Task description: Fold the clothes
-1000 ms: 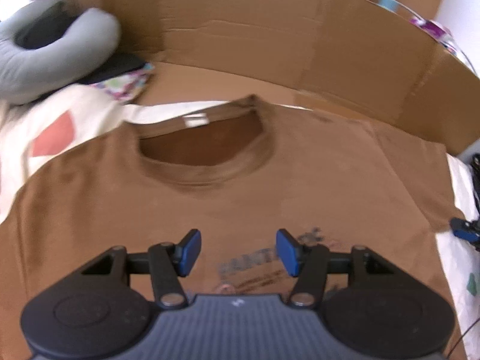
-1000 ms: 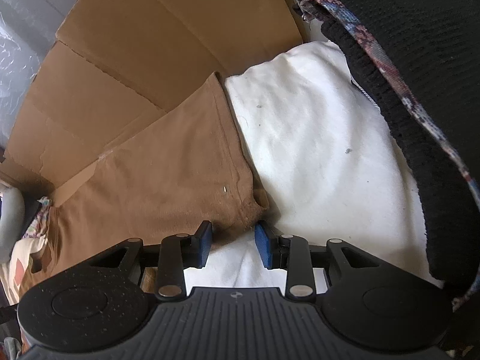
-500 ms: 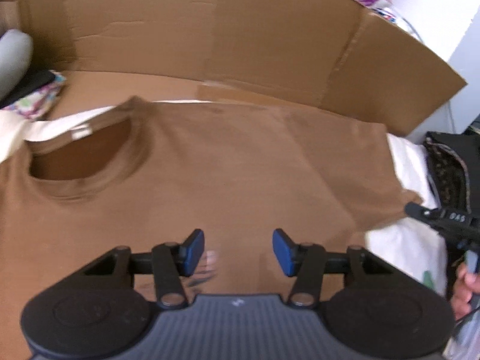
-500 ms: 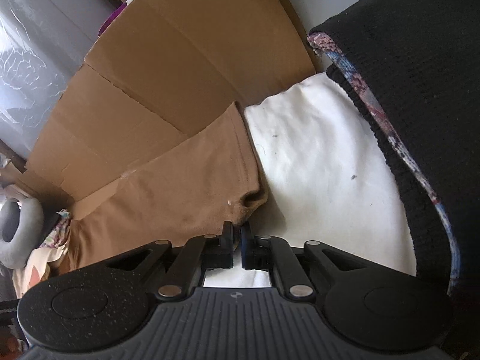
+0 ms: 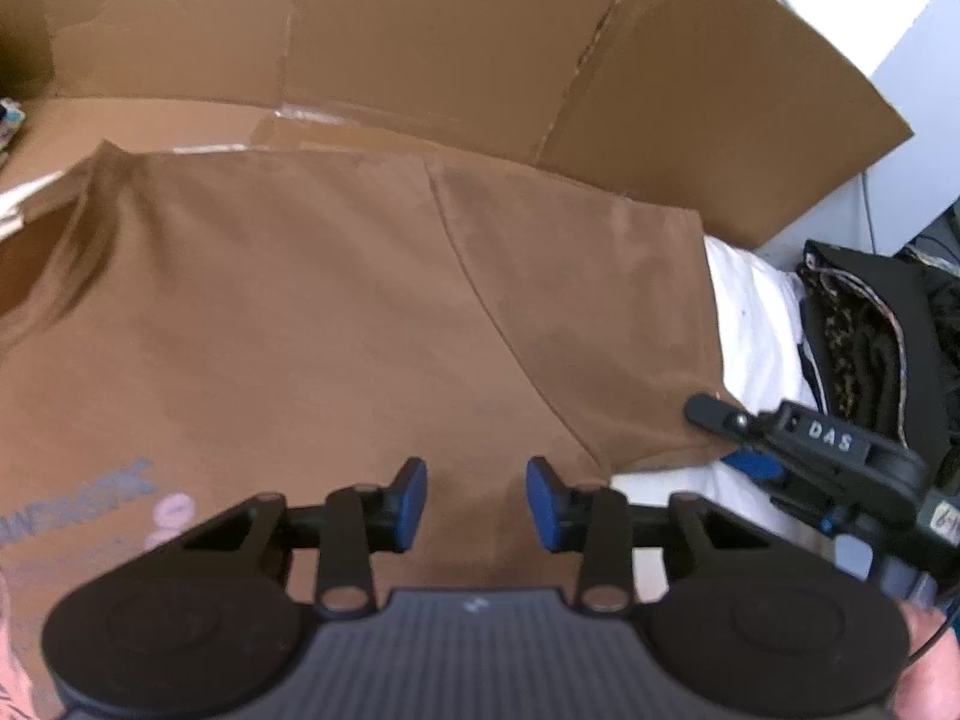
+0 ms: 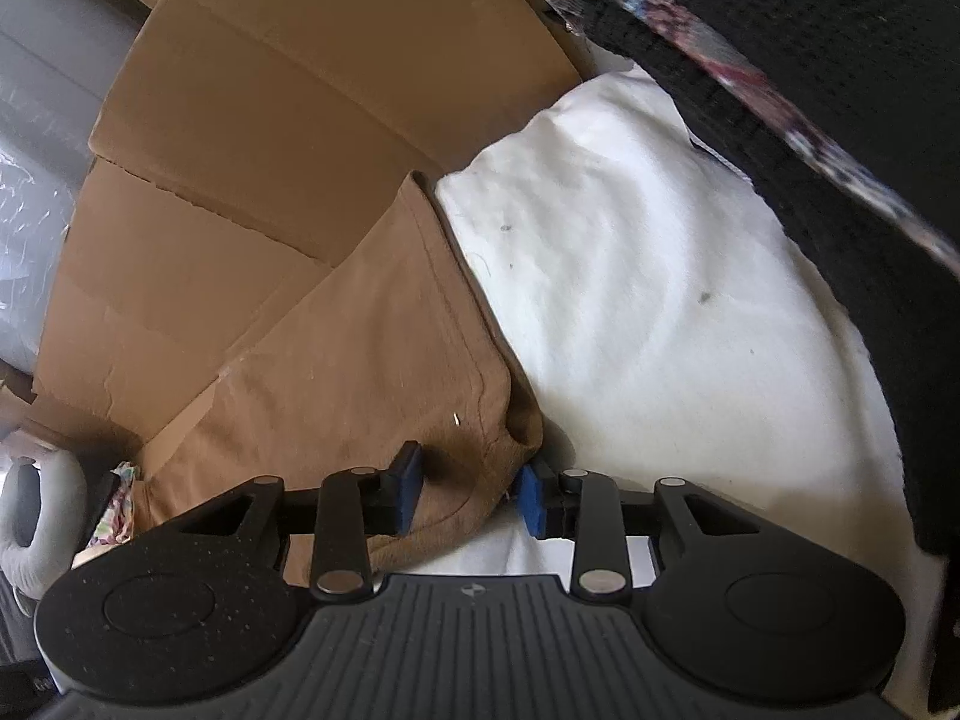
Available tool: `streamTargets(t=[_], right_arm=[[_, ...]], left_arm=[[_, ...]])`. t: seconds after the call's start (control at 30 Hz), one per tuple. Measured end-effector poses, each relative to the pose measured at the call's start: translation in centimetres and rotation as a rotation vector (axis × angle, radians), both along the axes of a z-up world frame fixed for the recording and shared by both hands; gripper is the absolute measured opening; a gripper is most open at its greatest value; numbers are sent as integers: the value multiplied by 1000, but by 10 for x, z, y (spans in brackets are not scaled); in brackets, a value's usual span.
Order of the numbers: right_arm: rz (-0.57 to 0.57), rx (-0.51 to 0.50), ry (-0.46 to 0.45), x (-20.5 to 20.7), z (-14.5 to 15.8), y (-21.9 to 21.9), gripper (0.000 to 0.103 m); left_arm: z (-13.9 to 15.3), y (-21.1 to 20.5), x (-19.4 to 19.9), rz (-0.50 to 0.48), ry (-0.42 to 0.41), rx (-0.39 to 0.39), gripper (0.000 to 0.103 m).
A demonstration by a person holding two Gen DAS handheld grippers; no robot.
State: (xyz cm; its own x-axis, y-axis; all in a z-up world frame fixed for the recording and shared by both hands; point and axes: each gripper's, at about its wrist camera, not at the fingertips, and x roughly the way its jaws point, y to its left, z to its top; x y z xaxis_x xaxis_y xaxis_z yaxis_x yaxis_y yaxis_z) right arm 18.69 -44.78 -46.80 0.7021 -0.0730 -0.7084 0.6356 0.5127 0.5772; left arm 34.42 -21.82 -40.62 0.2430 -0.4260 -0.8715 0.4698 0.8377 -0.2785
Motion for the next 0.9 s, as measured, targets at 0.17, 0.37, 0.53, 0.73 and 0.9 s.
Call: streamTargets(t=[0.17, 0.37, 0.53, 0.73, 0.9], right_arm=[[12, 12, 10, 0, 4, -5, 3], [1, 24, -46, 0, 23, -14, 3], [20, 8, -100, 6, 40, -18, 3], [70, -18, -133, 11, 51, -18, 3], [66, -10, -132, 9, 49, -21, 3]], left_arm=[[-4, -3, -1, -5, 9, -9, 27], [-8, -3, 0, -7, 37, -36, 13], [-11, -9, -4, -13, 47, -67, 12], [-13, -8, -6, 0, 49, -96, 11], [-6, 3, -6, 15, 31, -135, 9]])
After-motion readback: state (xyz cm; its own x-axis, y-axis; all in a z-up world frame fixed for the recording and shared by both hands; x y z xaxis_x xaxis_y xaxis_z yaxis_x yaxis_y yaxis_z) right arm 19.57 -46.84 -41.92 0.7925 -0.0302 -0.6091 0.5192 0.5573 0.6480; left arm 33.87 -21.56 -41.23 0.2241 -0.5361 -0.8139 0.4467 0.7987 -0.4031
